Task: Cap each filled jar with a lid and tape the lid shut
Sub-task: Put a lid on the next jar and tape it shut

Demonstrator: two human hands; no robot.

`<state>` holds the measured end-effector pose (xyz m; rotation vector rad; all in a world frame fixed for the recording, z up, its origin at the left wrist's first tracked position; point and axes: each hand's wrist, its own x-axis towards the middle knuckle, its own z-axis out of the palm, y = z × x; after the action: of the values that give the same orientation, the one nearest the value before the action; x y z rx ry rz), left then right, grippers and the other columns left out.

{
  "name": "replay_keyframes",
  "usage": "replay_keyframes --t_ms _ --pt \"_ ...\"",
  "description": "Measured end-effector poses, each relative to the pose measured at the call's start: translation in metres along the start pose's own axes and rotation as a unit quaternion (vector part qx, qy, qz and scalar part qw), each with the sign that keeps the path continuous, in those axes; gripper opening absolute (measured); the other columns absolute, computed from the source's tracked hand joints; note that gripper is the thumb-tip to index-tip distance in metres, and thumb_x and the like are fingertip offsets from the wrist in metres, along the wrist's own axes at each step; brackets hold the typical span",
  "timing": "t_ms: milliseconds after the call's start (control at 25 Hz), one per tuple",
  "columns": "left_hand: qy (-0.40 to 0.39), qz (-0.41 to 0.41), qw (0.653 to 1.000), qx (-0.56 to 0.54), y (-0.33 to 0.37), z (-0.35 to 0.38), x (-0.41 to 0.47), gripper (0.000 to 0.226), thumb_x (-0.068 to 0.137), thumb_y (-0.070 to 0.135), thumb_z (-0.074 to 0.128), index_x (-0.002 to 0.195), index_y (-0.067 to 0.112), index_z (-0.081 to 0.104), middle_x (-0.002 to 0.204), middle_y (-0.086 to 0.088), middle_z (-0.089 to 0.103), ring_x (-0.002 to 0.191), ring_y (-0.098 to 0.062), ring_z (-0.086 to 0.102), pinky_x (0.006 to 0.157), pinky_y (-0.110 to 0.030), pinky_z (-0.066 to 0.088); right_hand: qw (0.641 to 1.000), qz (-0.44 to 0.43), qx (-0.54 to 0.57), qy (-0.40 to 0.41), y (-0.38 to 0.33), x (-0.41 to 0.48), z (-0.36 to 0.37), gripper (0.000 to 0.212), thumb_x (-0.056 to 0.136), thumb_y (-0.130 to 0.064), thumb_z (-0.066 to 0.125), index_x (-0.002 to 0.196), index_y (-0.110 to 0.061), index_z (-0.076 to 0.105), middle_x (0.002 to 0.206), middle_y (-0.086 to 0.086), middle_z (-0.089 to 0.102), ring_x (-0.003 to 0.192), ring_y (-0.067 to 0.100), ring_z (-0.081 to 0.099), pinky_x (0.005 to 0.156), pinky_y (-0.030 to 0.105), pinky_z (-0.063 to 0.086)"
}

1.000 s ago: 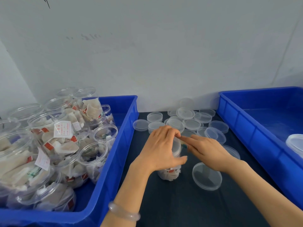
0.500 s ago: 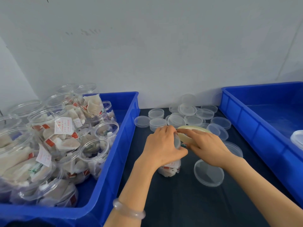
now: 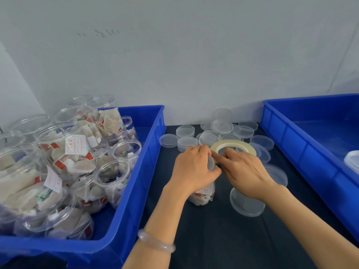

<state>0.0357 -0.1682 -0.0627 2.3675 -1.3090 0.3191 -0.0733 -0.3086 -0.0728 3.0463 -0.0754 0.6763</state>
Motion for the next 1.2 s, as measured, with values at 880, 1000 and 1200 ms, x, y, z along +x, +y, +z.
replay_keyframes --t_ms 880,1000,1200 --pt "-0.014 -0.054 0.998 -0.020 0.011 -0.003 0.001 0.033 0.079 0.047 0.064 0.100 0.025 0.051 0.095 0.010 0.051 0.089 -0.016 0.054 0.069 -0.033 0.039 0.966 0.244 -0.071 -0.054 0.032 0.046 0.006 0.039 0.095 -0.015 0.049 0.133 -0.022 0.048 0.109 0.006 0.061 0.093 0.032 0.064 0.065 0.038 0.043" --pt "-0.039 -0.053 0.998 -0.004 0.000 -0.005 0.008 0.038 0.083 0.049 0.062 0.110 0.025 0.051 0.109 0.008 0.056 0.100 -0.015 0.055 0.073 -0.032 0.043 0.995 0.089 -0.029 -0.024 0.032 0.035 0.019 0.046 0.098 -0.020 0.046 0.144 -0.026 0.041 0.106 0.005 0.059 0.096 0.031 0.059 0.069 0.035 0.035" --pt "0.087 -0.102 0.988 -0.083 0.002 0.002 -0.014 0.070 0.071 0.069 0.061 0.127 0.031 0.045 0.132 0.010 0.047 0.122 -0.013 0.045 0.082 -0.036 0.052 0.995 0.067 -0.024 -0.072 0.022 -0.001 0.049 0.040 0.105 -0.027 0.035 0.143 -0.023 0.046 0.105 0.003 0.058 0.096 0.026 0.055 0.076 0.034 0.036"
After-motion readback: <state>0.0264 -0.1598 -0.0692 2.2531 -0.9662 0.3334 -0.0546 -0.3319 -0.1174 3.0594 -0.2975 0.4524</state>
